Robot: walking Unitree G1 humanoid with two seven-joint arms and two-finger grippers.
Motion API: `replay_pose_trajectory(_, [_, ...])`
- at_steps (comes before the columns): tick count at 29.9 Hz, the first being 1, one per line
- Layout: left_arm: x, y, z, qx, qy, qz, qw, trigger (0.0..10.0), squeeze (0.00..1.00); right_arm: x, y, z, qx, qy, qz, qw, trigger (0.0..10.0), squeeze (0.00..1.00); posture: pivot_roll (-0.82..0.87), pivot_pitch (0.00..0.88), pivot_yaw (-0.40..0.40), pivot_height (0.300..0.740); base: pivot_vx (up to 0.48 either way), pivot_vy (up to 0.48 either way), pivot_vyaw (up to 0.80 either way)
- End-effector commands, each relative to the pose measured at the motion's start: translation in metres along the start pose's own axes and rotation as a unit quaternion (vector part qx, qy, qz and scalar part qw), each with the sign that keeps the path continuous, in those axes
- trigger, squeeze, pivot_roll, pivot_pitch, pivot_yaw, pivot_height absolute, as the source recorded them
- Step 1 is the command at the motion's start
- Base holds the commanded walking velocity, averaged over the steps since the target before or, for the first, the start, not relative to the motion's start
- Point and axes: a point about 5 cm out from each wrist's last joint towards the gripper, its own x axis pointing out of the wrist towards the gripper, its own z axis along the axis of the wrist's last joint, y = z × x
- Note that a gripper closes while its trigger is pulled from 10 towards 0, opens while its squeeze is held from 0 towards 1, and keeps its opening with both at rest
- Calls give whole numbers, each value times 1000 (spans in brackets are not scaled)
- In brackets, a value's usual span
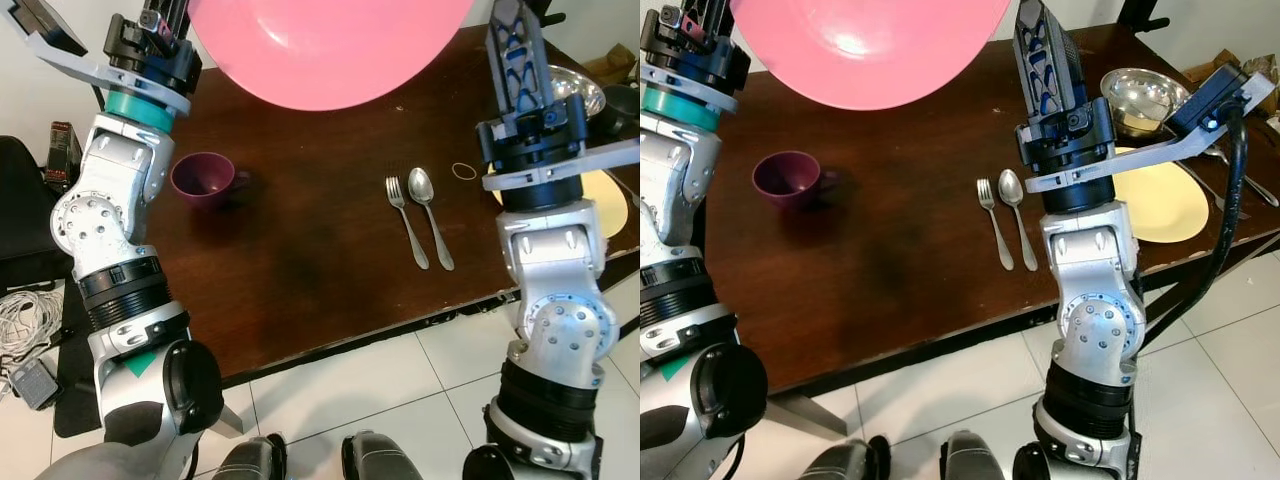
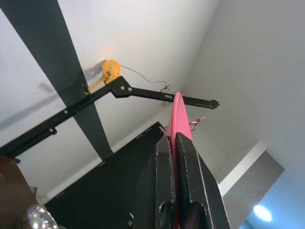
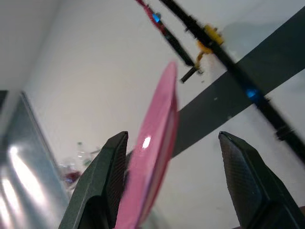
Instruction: Setting the table
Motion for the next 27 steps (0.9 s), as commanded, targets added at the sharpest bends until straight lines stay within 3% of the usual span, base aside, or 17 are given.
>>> replay_pose_trajectory(1, [3, -6, -7, -8, 14, -12, 1000, 10000, 0, 1, 5, -10, 27, 16, 14, 999, 10000, 0, -132, 0, 68, 740, 0, 0, 0])
replay_pose_trajectory(10, [-1, -7, -24, -23, 39, -10, 999, 10000, 0, 4, 8, -27, 65, 44, 22, 997, 10000, 0, -130, 0, 63, 740, 0, 0, 0])
replay_pose_trajectory(11, [-2, -6, -28, -23, 46, -9, 999, 10000, 0, 5, 8, -28, 69, 45, 20, 996, 4275, 0, -130, 0, 62, 740, 0, 0, 0])
replay_pose_trajectory(13, [-3, -6, -30, -23, 51, -8, 998, 10000, 0, 5, 8, -29, 72, 45, 19, 996, 4275, 0, -130, 0, 62, 740, 0, 0, 0])
replay_pose_trajectory(14, [-5, -5, -32, -23, 54, -5, 998, 10000, 0, 5, 7, -28, 73, 43, 16, 996, 0, 0, -131, 0, 62, 740, 0, 0, 0])
replay_pose_trajectory(19, [-8, -3, -34, -18, 62, 5, 998, 10000, 0, 5, 5, -23, 74, 34, 13, 997, 0, 0, -131, 0, 62, 740, 0, 0, 0])
replay_pose_trajectory(27, [-18, 5, -38, 31, 98, 25, 994, 10000, 0, 4, 1, -16, 74, 18, 12, 997, 0, 0, -132, 0, 64, 740, 0, 0, 0])
